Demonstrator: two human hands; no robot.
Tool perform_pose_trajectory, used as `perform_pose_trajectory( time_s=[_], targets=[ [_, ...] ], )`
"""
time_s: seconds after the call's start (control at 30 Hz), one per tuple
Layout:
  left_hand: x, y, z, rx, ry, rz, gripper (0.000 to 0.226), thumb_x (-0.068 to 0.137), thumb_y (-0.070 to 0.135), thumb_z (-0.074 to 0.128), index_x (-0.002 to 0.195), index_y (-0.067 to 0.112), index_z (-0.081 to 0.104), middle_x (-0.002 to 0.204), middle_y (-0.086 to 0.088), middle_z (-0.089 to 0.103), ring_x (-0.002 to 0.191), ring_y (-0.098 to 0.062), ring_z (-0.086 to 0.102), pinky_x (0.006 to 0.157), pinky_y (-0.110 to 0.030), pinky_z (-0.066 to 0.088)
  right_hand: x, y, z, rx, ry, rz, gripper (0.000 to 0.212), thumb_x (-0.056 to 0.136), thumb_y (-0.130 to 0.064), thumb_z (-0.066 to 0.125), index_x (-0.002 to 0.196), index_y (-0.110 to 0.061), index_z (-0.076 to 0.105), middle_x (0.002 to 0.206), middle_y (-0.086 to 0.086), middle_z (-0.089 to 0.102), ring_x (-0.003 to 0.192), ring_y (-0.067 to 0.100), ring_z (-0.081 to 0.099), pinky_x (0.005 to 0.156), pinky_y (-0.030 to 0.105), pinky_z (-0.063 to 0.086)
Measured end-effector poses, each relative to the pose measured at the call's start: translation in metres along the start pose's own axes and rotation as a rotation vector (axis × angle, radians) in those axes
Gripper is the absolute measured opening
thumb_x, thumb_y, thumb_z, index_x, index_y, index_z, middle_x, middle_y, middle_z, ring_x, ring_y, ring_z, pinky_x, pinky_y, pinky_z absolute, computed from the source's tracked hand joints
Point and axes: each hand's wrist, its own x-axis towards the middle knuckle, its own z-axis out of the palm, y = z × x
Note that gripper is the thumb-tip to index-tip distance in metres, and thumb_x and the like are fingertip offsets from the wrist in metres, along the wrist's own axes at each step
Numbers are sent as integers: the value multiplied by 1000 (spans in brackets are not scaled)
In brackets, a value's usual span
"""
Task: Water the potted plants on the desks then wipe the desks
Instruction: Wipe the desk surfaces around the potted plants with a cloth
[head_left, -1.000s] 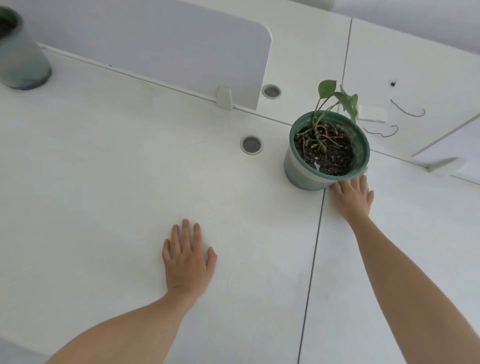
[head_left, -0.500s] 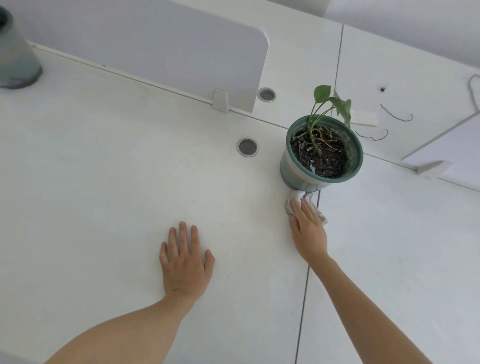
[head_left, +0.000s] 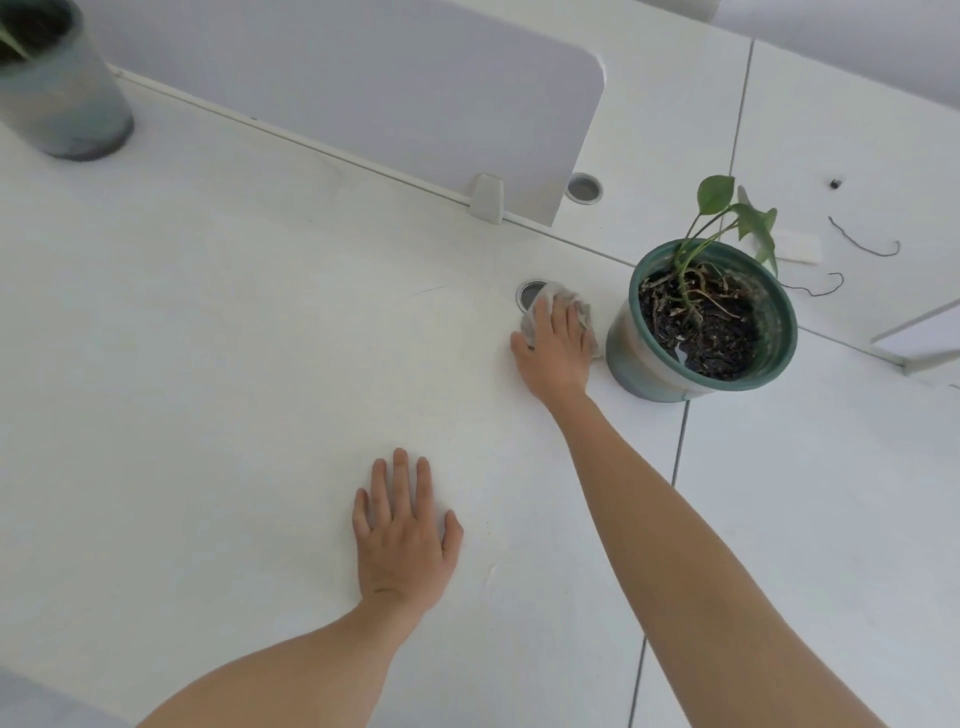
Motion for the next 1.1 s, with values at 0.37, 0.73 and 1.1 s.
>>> perform_pose_trajectory(
  time_s=[0.37, 0.73, 1.1],
  targets=[
    [1, 2, -10, -26, -107, -6, 59, 77, 37, 33, 127, 7, 39, 130, -22, 56, 123, -34, 32, 95, -46, 24, -104, 85, -7, -114, -105, -803, 39, 74, 6, 51, 107, -12, 62, 120, 12, 64, 120, 23, 45, 99, 36, 35],
    [1, 6, -19, -24, -301, -8, 63, 77, 37, 31, 122, 1, 57, 129, -23, 56, 115, -42, 54, 90, -51, 43, -147, 204, -58, 17, 304, 276, 51, 80, 8, 33, 122, -11, 54, 136, 14, 47, 137, 30, 31, 100, 35, 34],
    [-4, 6, -19, -42, -248, -4, 66, 92, 42, 25, 148, 10, 13, 158, -14, 7, 145, -33, 4, 113, -47, 7, -204, 65, 18, 236, 260, 105, 59, 67, -6, 23, 107, -12, 66, 115, 14, 63, 121, 28, 50, 101, 47, 36]
  ],
)
